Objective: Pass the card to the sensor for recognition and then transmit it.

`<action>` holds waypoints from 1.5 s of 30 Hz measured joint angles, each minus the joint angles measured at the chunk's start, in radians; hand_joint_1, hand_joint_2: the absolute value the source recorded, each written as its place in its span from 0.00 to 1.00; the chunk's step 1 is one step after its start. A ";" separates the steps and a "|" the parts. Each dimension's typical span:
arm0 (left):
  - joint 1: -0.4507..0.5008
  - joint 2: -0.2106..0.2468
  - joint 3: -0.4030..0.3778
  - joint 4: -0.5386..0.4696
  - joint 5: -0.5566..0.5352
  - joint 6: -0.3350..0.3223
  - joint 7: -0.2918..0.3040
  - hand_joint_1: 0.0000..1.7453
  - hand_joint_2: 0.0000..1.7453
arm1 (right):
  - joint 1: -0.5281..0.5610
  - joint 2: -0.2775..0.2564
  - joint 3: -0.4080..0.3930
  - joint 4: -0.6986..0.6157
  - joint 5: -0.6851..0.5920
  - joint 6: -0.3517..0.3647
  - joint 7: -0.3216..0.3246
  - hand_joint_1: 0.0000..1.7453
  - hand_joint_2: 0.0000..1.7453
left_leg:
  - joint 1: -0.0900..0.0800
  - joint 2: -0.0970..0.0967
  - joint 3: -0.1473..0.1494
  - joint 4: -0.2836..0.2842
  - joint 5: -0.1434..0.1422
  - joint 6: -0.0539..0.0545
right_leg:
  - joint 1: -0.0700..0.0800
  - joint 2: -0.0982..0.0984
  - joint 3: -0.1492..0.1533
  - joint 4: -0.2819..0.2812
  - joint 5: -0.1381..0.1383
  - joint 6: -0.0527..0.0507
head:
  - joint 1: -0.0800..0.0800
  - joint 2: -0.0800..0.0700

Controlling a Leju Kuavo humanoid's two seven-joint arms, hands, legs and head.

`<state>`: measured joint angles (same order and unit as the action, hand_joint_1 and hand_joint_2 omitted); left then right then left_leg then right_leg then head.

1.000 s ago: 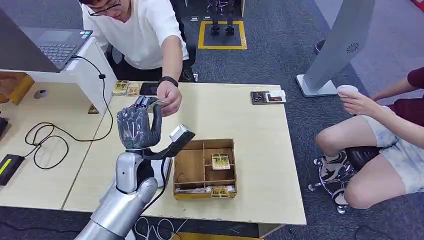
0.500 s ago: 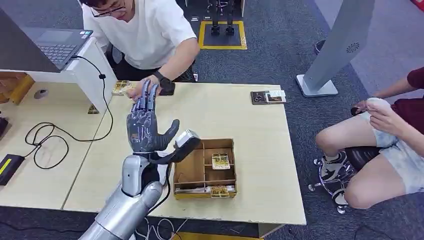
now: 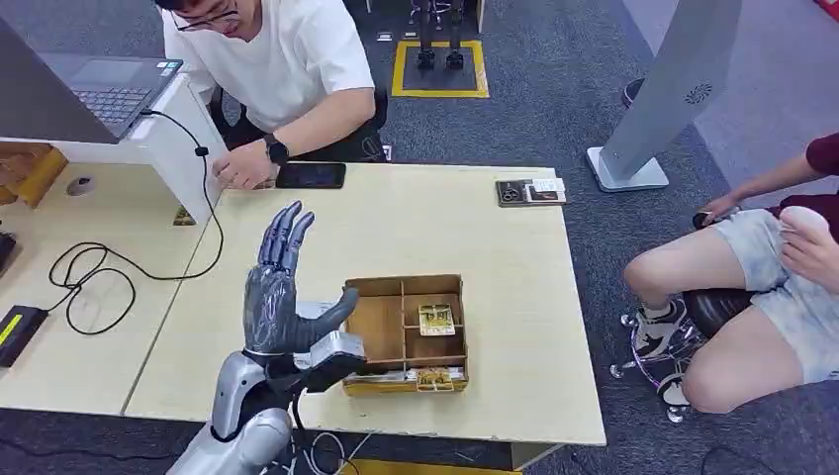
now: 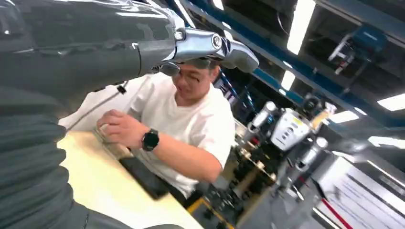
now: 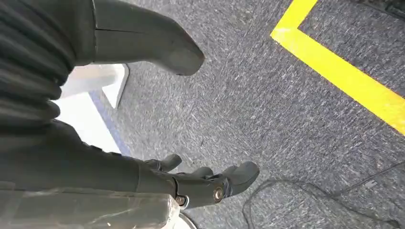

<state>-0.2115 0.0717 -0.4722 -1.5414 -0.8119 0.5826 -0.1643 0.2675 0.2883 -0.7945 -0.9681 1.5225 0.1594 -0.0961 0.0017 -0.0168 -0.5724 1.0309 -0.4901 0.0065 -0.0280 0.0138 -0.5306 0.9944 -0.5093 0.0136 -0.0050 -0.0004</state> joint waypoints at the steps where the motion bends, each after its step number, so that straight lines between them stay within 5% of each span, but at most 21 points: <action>1: 0.017 0.010 -0.009 -0.018 0.012 -0.005 -0.013 0.00 1.00 | 0.001 0.008 -0.012 -0.013 0.002 0.006 -0.005 0.00 1.00 | 0.000 0.000 0.000 0.000 0.000 0.000 | 0.000 0.000 0.000 0.000 0.000 0.000 | 0.000 0.000; 22: 0.137 0.167 -0.135 -0.114 0.007 -0.068 -0.134 0.00 1.00 | 0.012 0.047 -0.096 -0.105 0.007 0.044 -0.031 0.00 1.00 | 0.000 0.000 0.000 0.000 0.000 0.000 | 0.000 0.000 0.000 0.000 0.000 0.000 | 0.000 0.000; 30: 0.118 0.220 -0.228 -0.078 -0.193 -0.082 -0.038 0.00 1.00 | -0.007 0.049 -0.137 -0.100 0.043 0.034 -0.052 0.00 1.00 | 0.000 0.000 0.000 0.000 0.000 0.000 | 0.000 0.000 0.000 0.000 0.000 0.000 | 0.000 0.000; 45: 0.062 0.248 -0.317 0.011 -0.582 -0.100 0.251 0.00 1.00 | -0.019 0.049 -0.155 -0.083 0.043 0.029 -0.047 0.00 1.00 | 0.000 0.000 0.000 0.000 0.000 0.000 | 0.000 0.000 0.000 0.000 0.000 0.000 | 0.000 0.000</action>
<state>-0.1491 0.3197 -0.7889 -1.5301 -1.3944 0.4826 0.0870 0.2485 0.3376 -0.9491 -1.0510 1.5656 0.1881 -0.1431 0.0017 -0.0168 -0.5723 1.0309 -0.4900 0.0065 -0.0281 0.0135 -0.5303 0.9944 -0.5092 0.0136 -0.0053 -0.0004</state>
